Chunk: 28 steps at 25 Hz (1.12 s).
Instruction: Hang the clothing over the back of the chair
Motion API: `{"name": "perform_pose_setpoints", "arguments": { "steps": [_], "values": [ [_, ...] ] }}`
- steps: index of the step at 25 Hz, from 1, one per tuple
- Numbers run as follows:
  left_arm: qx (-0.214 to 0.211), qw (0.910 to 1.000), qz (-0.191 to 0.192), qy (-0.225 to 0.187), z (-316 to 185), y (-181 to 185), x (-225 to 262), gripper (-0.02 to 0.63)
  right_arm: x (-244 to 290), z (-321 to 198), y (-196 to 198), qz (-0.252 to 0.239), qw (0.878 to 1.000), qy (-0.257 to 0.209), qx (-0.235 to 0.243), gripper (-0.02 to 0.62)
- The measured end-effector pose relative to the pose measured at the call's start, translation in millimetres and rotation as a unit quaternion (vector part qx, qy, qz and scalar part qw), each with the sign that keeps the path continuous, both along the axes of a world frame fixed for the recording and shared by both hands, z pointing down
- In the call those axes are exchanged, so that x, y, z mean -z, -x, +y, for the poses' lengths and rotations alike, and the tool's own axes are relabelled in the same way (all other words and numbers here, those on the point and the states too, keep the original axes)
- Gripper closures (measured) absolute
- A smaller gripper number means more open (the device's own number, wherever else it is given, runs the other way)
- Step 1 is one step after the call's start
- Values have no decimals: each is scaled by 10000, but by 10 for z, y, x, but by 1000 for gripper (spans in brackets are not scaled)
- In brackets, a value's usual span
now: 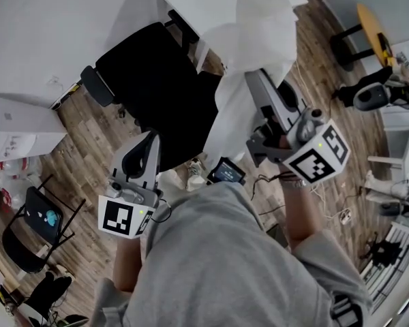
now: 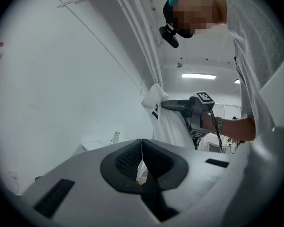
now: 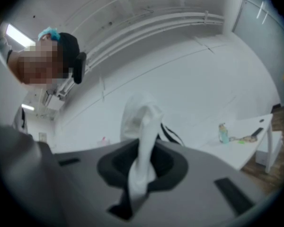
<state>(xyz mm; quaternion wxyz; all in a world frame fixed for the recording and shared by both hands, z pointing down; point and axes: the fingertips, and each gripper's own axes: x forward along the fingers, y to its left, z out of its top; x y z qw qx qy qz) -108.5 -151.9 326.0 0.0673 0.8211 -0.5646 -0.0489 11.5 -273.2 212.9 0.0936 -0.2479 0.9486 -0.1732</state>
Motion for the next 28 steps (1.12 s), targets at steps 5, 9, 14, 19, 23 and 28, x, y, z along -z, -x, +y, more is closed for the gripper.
{"name": "perform_pose_setpoints", "arguments": {
  "steps": [5,9,14,19,23,28],
  "values": [
    [-170,9998,85,59,-82,97,-58,570,28,-87,180,181,9998,-68,-41,545],
    [-253,9995,145,88,-110,149,-101,570,94,-130,329,324,9993,-179,37,545],
    [-349,9991,196,138,-153,255,-177,571,-2,-186,611,503,9984,-192,186,545],
    [-363,9988,245,204,-207,350,-223,571,-212,-314,803,582,9981,24,190,545],
    [-373,9987,212,259,-222,408,-275,571,-391,-387,901,701,9973,160,171,544],
    [-378,9986,155,327,-259,566,-357,571,-694,-506,1102,954,9948,299,198,543]
  ]
}}
